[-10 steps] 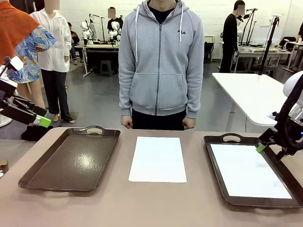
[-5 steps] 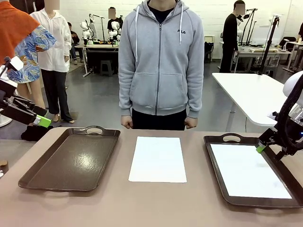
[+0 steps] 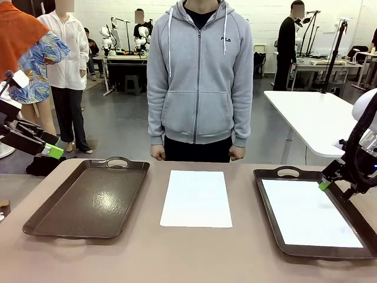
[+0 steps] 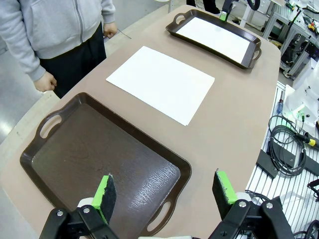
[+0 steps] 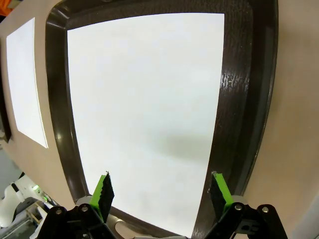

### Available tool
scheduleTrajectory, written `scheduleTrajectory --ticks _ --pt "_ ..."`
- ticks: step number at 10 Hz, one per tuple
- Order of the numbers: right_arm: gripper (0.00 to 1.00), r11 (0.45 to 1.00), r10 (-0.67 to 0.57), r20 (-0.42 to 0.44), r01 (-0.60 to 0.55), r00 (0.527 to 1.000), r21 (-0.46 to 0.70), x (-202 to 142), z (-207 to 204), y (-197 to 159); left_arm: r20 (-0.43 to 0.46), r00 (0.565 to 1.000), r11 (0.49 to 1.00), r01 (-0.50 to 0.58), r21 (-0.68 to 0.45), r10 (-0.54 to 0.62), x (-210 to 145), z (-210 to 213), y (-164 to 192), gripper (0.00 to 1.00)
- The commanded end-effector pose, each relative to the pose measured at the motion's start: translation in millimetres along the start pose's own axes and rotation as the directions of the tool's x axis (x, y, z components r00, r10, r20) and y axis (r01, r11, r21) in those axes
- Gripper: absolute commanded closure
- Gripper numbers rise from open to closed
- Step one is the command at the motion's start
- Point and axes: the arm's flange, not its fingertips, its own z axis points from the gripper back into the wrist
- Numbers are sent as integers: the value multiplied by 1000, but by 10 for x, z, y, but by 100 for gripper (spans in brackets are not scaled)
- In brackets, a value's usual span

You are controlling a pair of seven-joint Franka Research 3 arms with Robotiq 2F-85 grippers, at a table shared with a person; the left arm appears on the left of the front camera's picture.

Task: Sort the A4 documents.
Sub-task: Place the A4 Paper in the designated Handle tray.

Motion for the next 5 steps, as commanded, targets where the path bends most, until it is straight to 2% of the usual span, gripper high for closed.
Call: scheduleTrajectory --ticks 1,5 --pt "0 1000 5 3 -5 1000 3 2 2 2 16 1000 1000 18 -14 -18 -11 -3 23 0" --pt "0 1000 5 3 -5 1000 3 2 2 2 16 1000 1000 18 -14 -18 -11 -3 23 0"
